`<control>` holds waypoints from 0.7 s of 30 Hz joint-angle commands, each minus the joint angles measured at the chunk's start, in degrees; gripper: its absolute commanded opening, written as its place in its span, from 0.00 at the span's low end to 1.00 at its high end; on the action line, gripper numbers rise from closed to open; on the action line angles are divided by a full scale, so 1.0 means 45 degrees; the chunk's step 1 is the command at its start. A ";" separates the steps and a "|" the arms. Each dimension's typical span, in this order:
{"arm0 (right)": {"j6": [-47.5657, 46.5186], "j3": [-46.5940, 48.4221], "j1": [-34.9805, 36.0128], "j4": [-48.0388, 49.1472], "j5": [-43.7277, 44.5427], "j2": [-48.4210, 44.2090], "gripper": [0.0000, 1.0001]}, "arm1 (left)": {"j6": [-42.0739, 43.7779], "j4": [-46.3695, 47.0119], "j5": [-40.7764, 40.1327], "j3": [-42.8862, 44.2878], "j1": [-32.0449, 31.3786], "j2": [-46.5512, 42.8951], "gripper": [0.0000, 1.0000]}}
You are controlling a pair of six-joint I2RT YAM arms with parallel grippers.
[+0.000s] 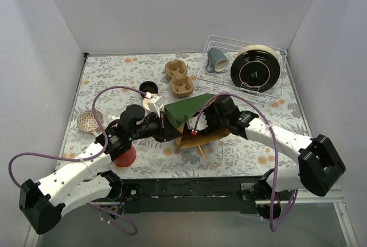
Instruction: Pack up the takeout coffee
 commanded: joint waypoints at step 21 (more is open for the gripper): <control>0.1248 0.0984 -0.0279 -0.1257 0.0434 0.2045 0.20 | -0.0349 -0.0741 0.0679 0.0030 0.0006 -0.0597 0.00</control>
